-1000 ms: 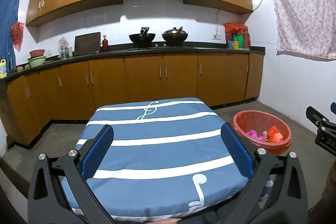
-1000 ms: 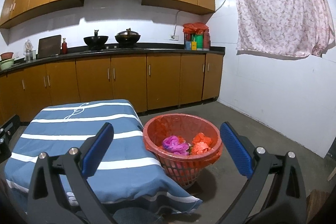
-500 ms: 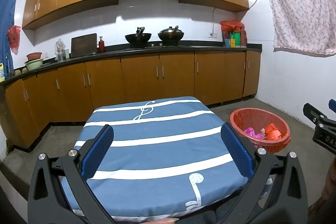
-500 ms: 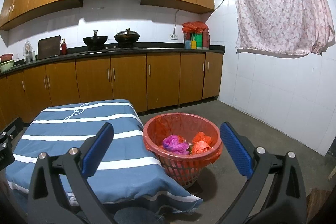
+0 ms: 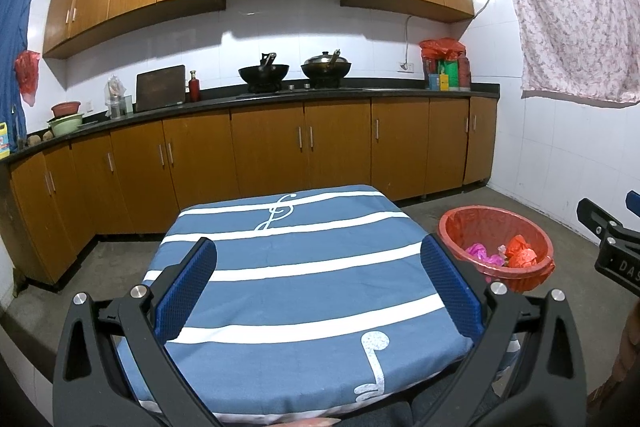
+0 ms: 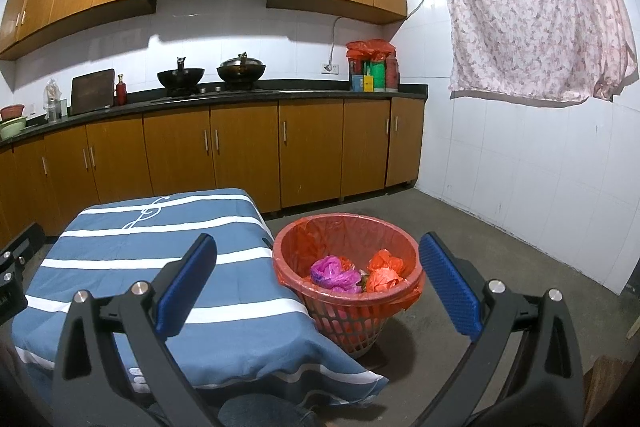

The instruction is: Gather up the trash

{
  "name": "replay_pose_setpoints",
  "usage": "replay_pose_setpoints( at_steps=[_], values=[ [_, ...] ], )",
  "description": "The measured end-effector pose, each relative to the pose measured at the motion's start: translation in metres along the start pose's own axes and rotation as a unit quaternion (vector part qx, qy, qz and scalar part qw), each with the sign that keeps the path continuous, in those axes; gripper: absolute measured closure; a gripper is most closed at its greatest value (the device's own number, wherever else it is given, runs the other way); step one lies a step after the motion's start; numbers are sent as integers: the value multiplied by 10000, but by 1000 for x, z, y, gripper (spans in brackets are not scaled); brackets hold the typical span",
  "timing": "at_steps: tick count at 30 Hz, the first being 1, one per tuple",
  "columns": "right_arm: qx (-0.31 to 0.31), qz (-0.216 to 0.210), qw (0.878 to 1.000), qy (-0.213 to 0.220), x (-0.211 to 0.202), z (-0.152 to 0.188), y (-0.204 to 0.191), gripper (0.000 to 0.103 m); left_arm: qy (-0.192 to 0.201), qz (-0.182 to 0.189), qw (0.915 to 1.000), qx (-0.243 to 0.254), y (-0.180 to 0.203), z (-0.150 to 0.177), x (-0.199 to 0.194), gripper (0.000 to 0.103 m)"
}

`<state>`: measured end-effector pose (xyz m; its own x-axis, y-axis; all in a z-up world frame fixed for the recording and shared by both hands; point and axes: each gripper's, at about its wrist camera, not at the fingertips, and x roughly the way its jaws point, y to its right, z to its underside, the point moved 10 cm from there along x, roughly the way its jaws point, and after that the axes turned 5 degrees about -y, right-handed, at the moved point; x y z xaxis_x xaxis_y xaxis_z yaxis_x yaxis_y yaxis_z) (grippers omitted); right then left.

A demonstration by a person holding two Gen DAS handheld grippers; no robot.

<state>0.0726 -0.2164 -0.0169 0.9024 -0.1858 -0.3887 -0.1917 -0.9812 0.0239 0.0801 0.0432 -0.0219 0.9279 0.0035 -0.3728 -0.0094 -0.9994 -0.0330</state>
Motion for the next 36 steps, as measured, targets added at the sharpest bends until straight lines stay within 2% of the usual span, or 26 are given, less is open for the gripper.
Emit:
replay_pose_setpoints(
  at_steps=[36],
  values=[
    [61,-73,9999,-93,7,7,0,4,-24,-1,10000,1,2,3,1,2]
  ],
)
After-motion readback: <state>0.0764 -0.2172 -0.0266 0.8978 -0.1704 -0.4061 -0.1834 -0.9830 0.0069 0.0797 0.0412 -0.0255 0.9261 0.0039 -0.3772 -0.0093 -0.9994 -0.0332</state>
